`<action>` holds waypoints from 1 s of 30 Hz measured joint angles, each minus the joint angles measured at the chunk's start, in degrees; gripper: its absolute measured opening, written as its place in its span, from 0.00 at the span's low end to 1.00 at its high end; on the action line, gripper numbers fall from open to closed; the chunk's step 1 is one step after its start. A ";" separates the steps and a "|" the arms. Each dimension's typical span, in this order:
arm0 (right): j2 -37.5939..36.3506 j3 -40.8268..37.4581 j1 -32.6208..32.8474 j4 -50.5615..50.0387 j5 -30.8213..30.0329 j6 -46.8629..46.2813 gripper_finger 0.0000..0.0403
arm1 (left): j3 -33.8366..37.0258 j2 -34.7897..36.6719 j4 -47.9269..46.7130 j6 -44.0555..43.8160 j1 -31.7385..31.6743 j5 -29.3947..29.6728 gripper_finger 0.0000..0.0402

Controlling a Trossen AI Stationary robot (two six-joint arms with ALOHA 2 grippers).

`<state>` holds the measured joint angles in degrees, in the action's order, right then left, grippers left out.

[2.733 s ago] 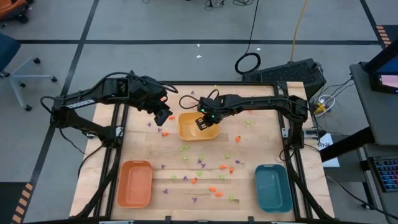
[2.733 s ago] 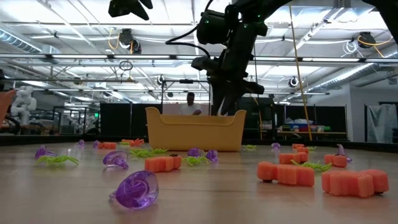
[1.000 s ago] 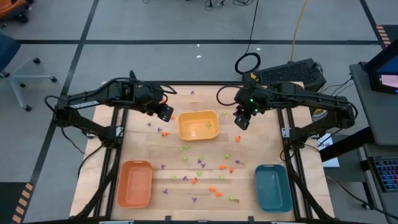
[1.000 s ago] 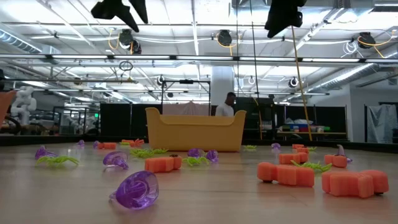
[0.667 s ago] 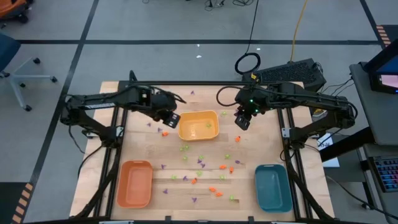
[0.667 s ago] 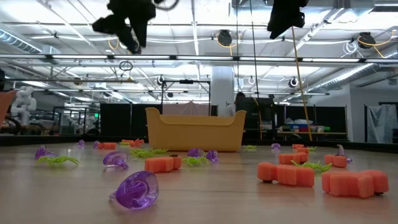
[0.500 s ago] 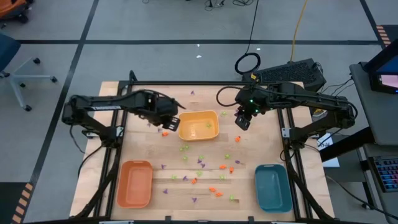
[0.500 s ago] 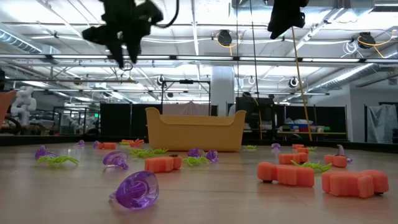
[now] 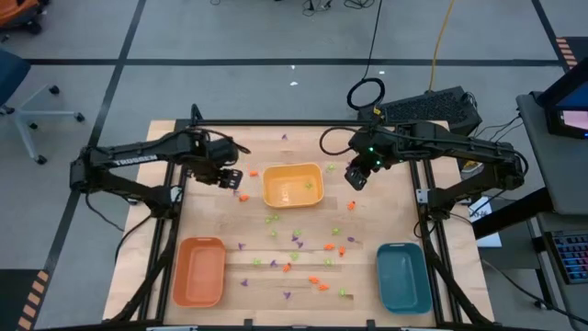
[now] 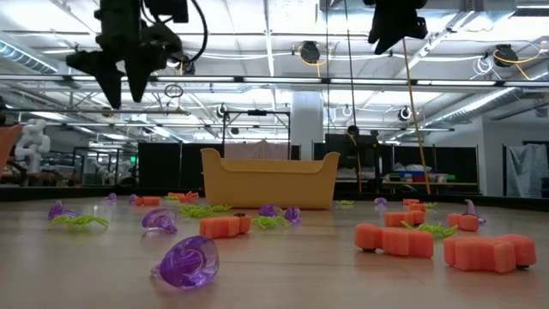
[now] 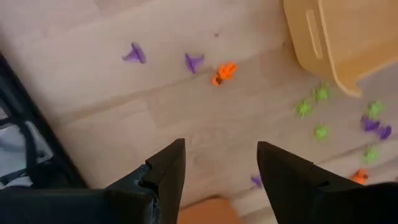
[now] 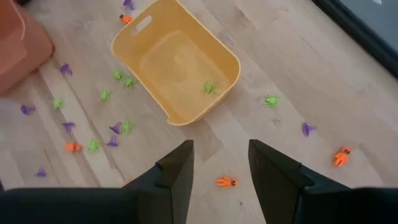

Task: Sort Halloween decoration
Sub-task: Put the violet witch hat toy into the blue bin

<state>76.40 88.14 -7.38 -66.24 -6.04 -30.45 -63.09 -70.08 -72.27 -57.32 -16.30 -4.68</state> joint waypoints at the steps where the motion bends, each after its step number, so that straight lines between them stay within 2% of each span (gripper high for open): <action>1: 0.00 0.00 0.00 0.00 0.02 -1.40 0.35 | 1.04 0.61 1.37 0.90 -0.90 -0.45 0.50; 9: 0.00 0.00 0.00 0.00 1.82 -12.86 0.35 | 5.70 0.63 11.54 9.71 -6.71 -4.36 0.49; 15: 0.02 0.00 1.47 -0.02 4.65 -19.38 0.35 | 5.75 -0.81 13.49 14.25 -11.32 -9.48 0.49; 17: 0.02 0.00 2.21 -0.02 4.28 -19.84 0.35 | 5.75 -0.81 13.29 16.13 -11.34 -9.14 0.49; 21: 0.02 0.00 3.36 -0.03 1.73 -19.68 0.35 | 5.75 -1.48 13.12 19.54 -11.79 -4.46 0.49; 26: 0.01 0.00 3.45 -0.04 1.29 -18.02 0.35 | 5.75 -3.68 13.10 21.13 -14.38 -7.28 0.49; 30: 0.02 0.00 3.48 -0.20 1.13 -16.33 0.35 | 5.75 -5.51 13.03 21.76 -13.97 -6.14 0.49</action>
<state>76.42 88.14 -3.90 -66.44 -4.91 -46.79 -57.34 -75.59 -59.25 -35.57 -30.27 -10.83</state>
